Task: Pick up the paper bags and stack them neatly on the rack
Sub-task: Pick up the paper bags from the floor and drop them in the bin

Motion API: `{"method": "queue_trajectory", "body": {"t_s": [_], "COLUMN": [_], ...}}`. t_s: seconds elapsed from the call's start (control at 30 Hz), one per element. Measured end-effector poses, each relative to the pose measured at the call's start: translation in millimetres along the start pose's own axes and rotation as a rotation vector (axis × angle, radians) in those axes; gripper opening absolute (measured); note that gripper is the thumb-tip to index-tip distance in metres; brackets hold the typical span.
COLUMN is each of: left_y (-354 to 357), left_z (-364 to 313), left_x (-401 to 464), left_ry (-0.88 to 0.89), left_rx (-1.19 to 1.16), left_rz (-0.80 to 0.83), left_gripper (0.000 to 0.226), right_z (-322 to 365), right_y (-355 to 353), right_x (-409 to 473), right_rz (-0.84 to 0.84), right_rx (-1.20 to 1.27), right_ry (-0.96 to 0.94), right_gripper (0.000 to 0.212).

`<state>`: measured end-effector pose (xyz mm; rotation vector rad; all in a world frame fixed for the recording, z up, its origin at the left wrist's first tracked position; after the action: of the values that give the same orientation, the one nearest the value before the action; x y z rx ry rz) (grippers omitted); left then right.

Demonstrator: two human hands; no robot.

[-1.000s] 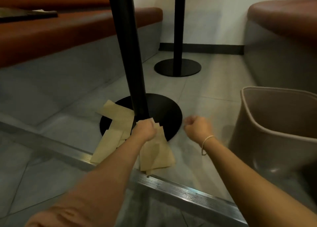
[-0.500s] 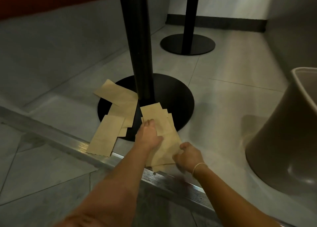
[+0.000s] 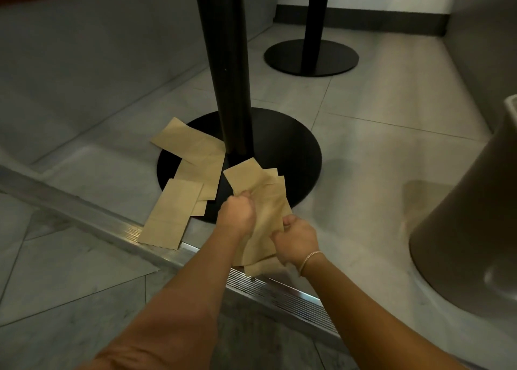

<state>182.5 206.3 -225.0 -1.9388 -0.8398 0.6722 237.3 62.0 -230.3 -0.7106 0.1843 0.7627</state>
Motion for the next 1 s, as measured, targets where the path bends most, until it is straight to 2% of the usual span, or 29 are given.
{"method": "queue_trajectory", "body": {"t_s": [0.1,0.23,0.33,0.67,0.83,1.0], "left_y": [-14,-36,-55,-105,-129,-156], "left_z": [8,13,4,-49,-88,-165], "left_x": [-3,-10,-15,-47,-66,-92], "left_ry": [-0.043,-0.085,-0.065,0.015,0.064,0.188], "left_rx": [-0.082,-0.104,-0.085,-0.153,-0.244,-0.39], "left_rz": [-0.069,-0.155,-0.213,-0.264,-0.314,-0.37], "left_gripper": [0.035,0.036,0.032,0.029,0.029,0.03], "right_z": [8,19,31,79,101,130], "right_y": [-9,-28,-52,-145,-200,-277], "right_x": [-3,-10,-20,-66,-94,-144], "right_rz": [-0.01,-0.006,-0.058,-0.258,-0.417,-0.644], "right_rx": [0.032,0.044,0.023,-0.027,-0.026,-0.018], "right_ry": [-0.016,-0.022,-0.054,-0.16,-0.211,-0.287], "right_gripper": [0.004,0.007,0.012,0.02,0.027,0.026]}}
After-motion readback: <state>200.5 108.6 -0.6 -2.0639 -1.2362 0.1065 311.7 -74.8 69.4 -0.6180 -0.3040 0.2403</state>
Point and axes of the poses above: each hand's wrist, its own x-axis towards the middle knuckle, its own y-axis out of the palm, z = x × y, the point moved 9 cm from there along x, towards the middle knuckle, and after that the axes turned 2 degrees about -x, right-handed, at the moved point
